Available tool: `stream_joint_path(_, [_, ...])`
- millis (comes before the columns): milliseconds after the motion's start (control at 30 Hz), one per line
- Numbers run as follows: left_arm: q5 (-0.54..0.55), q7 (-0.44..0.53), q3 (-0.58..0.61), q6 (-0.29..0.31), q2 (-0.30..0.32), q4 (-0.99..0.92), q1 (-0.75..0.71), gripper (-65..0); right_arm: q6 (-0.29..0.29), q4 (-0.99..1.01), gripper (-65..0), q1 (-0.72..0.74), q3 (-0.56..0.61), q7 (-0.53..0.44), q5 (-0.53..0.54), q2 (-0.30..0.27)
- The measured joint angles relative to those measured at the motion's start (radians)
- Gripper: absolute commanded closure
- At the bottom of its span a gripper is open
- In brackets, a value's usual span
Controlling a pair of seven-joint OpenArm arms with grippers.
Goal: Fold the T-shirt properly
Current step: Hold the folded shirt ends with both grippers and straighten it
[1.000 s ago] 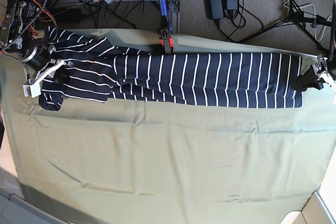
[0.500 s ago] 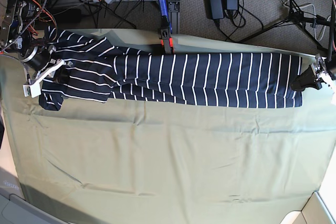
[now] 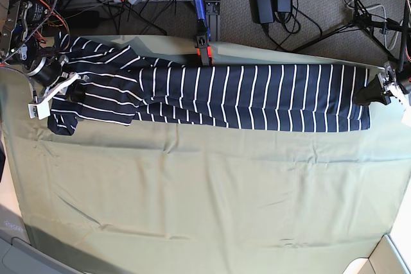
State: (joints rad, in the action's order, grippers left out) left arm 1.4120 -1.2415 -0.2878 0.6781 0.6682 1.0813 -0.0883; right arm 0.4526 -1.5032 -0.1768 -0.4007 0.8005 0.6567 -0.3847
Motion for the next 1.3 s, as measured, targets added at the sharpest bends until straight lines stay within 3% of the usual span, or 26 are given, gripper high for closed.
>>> stream_joint_path(233, [0.0,0.008,0.0,0.0,0.0,0.0,0.0,-34.6,0.0,0.0,0.0,0.0,0.0,0.0,0.0,0.0])
stream_joint_path(600, [0.045,0.039,0.001,0.0,-0.001,0.0,-0.001,0.0,0.0,0.0,0.0,0.0,0.0,0.0,0.0,0.0])
stream_joint_path(1033, [0.045,0.069,0.001,0.0,0.0,0.0,-0.008,0.0,0.0,0.0,0.0,0.0,0.0,-0.001,0.0,0.0])
stream_joint_path(1300, [0.045,0.149,0.002,0.0,0.0,0.0,-0.005,0.0,0.0,-0.019,0.0,-0.001,-0.003,0.011,0.021,0.0])
